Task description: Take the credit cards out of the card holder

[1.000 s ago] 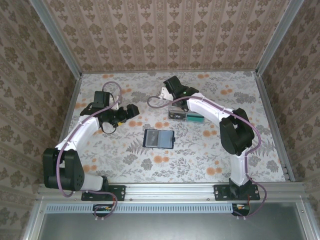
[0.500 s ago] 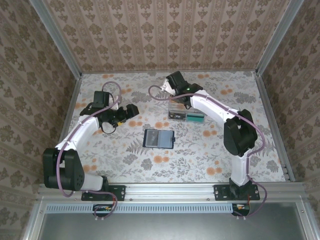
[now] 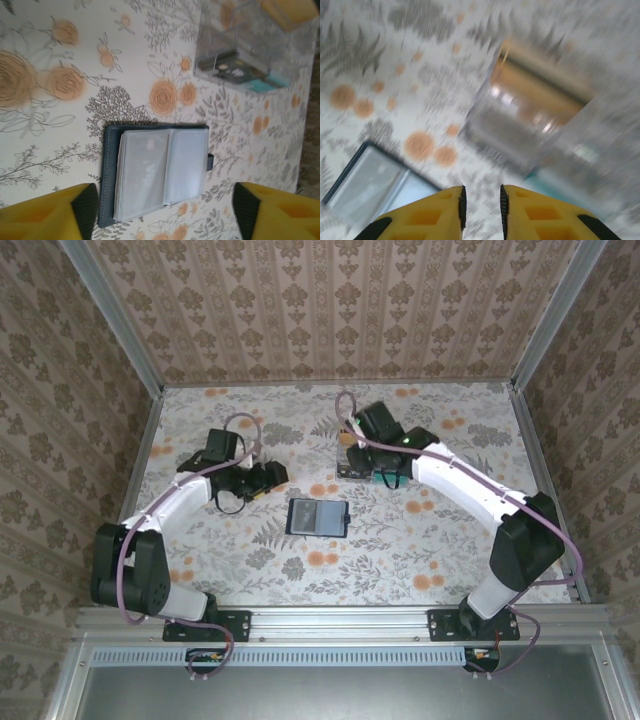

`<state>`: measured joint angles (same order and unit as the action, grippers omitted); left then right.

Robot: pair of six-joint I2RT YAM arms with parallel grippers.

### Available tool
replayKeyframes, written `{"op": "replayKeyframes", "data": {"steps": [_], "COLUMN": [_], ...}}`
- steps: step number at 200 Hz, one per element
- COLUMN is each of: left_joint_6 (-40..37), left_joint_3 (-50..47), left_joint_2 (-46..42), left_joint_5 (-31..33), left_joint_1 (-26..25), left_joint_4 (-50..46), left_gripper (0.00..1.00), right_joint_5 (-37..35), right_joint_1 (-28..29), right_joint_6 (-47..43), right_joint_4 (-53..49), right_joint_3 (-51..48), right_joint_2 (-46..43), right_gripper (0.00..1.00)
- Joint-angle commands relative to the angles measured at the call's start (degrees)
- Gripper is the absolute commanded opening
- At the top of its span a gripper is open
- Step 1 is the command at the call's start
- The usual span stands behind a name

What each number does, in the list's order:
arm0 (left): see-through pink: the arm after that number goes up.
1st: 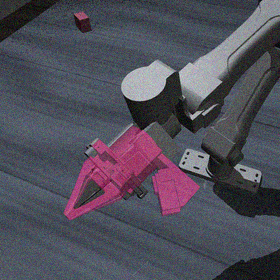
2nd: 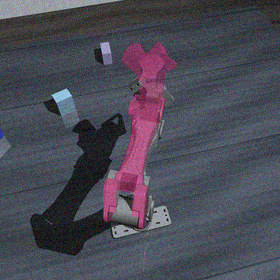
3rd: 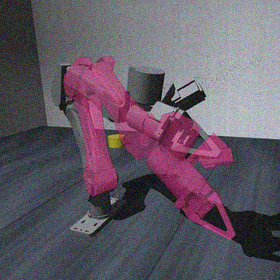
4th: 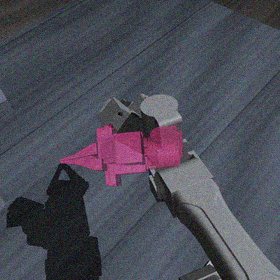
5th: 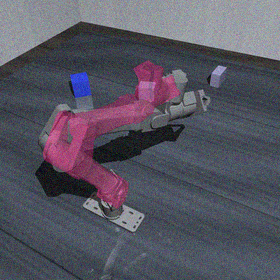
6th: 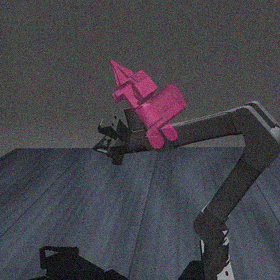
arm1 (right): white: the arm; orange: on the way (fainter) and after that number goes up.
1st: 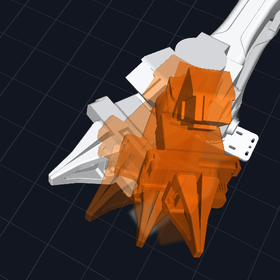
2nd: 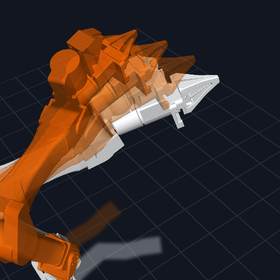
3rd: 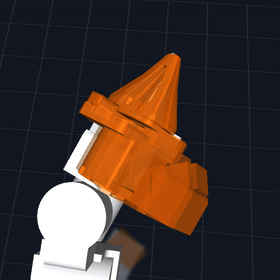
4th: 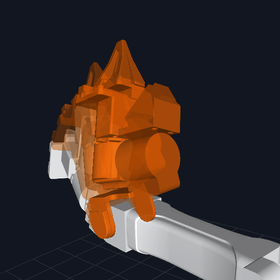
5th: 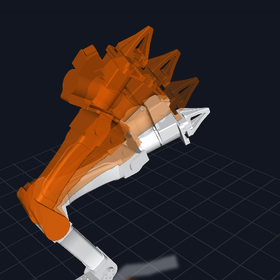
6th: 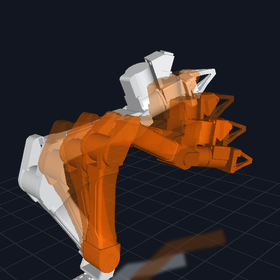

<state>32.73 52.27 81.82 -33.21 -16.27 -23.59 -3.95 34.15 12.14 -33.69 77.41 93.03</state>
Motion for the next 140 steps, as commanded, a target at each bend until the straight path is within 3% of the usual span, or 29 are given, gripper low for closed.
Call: {"op": "replayKeyframes", "data": {"steps": [1, 59, 140], "left_joint_6": [2.0, 3.1, 4.3], "left_joint_3": [-1.9, -4.4, -6.5], "left_joint_2": [1.2, 3.5, 7.1], "left_joint_5": [-0.2, -0.1, -3.3], "left_joint_1": [-1.7, -4.6, -5.9], "left_joint_4": [1.9, 4.1, 8.9], "left_gripper": [0.71, 0.64, 0.50], "right_joint_5": [6.5, 8.9, 7.7], "right_joint_1": [3.2, 9.4, 9.8], "right_joint_6": [13.3, 23.0, 23.8], "right_joint_4": [0.4, 4.3, 4.2], "right_joint_3": [-6.5, -11.5, -10.6], "right_joint_2": [-1.2, 5.7, 12.8], "right_gripper": [0.27, 0.23, 0.23]}}
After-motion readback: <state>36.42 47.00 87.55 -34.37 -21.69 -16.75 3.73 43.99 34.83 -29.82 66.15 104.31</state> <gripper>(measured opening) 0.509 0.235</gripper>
